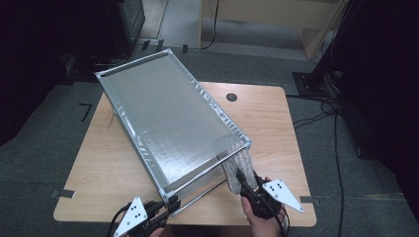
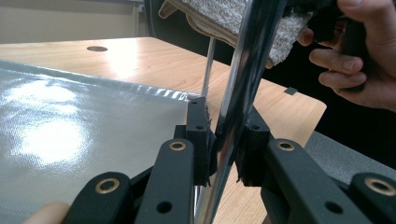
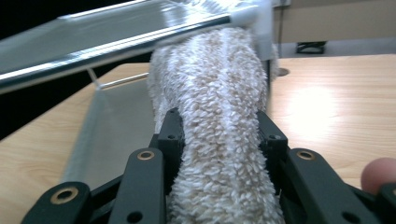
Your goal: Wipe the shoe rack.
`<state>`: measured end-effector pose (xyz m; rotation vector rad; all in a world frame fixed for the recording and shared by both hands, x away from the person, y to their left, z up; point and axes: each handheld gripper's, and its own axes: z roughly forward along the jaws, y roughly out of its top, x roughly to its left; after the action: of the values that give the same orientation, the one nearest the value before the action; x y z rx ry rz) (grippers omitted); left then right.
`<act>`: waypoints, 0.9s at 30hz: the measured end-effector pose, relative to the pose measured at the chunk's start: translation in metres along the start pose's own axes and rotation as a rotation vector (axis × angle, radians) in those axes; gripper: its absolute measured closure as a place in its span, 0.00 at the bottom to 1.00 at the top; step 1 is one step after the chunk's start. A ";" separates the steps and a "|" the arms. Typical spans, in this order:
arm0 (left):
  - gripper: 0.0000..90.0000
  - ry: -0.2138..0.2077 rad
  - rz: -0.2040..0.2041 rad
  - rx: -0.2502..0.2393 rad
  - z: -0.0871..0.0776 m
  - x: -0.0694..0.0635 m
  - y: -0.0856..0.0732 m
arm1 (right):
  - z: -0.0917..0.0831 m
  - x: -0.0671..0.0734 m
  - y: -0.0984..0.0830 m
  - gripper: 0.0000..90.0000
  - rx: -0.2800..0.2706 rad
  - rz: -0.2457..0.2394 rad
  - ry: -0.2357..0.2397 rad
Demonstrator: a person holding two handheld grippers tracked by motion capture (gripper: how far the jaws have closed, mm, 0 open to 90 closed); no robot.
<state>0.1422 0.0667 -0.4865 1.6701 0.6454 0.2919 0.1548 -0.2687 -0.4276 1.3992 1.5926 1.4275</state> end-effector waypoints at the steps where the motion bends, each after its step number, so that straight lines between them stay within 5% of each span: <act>1: 0.87 -0.001 0.000 -0.001 0.000 0.000 0.000 | 0.000 0.002 0.001 0.70 0.001 0.001 0.014; 12: 0.87 -0.003 -0.002 -0.003 0.000 0.001 -0.001 | -0.004 0.048 0.003 0.71 0.048 -0.150 0.217; 16: 0.87 0.001 0.000 -0.001 0.001 0.000 -0.001 | -0.003 0.041 0.005 0.71 0.063 -0.137 0.178; 23: 0.87 0.005 -0.002 -0.001 0.001 0.000 -0.001 | 0.003 -0.006 0.000 0.72 0.086 -0.045 0.000; 27: 0.87 0.006 -0.002 -0.002 0.001 0.000 -0.002 | -0.002 -0.015 0.003 0.72 0.067 -0.021 0.001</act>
<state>0.1423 0.0656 -0.4883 1.6672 0.6513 0.2955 0.1581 -0.2842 -0.4271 1.4161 1.6647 1.3745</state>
